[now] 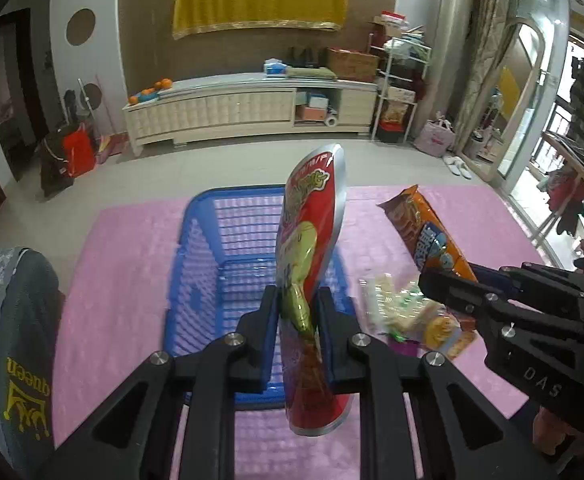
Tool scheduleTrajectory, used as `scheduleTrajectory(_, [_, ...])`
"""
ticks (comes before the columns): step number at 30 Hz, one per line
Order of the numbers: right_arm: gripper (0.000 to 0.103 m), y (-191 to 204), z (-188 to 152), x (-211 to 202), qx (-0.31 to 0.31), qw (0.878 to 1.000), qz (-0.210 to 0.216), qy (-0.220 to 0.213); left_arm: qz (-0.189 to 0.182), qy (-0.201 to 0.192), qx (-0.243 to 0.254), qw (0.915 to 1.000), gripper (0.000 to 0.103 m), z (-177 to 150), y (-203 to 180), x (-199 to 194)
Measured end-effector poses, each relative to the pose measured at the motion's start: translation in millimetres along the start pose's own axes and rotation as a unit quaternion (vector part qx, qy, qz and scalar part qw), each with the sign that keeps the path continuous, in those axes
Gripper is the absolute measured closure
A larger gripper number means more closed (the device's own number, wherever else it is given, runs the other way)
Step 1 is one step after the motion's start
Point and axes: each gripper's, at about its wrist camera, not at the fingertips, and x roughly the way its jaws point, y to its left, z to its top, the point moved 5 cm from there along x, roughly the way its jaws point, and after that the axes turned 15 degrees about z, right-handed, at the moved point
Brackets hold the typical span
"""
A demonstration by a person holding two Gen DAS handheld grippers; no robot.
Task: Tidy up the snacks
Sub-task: 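Lower the chip bag and sausage into the blue basket and open both tools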
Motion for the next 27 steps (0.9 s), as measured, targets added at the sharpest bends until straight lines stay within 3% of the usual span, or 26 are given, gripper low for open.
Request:
scheduleTrajectory(6, [0.081, 8.5, 11.8, 44.0, 0.001, 0.999, 0.018, 0.028, 0.006, 0.008, -0.005, 0.9999, 0.086, 8.5, 24.1, 28.2])
scheduleTrajectory(13, [0.081, -6.5, 29.1, 84.8, 0.004, 0.999, 0.007, 0.05, -0.01, 0.028, 0.007, 0.9995, 0.086, 22.4, 35.5, 73.8])
scheduleTrajectory(19, [0.081, -26.7, 36.4, 117.1, 0.012, 0.997, -0.003, 0.074, -0.003, 0.053, 0.023, 0.9983, 0.086, 30.4, 35.4, 117.2])
scheduleTrajectory(27, [0.081, -42.5, 41.1, 138.5, 0.006, 0.995, -0.009, 0.097, -0.008, 0.068, 0.035, 0.997, 0.085, 35.0, 29.5, 143.4])
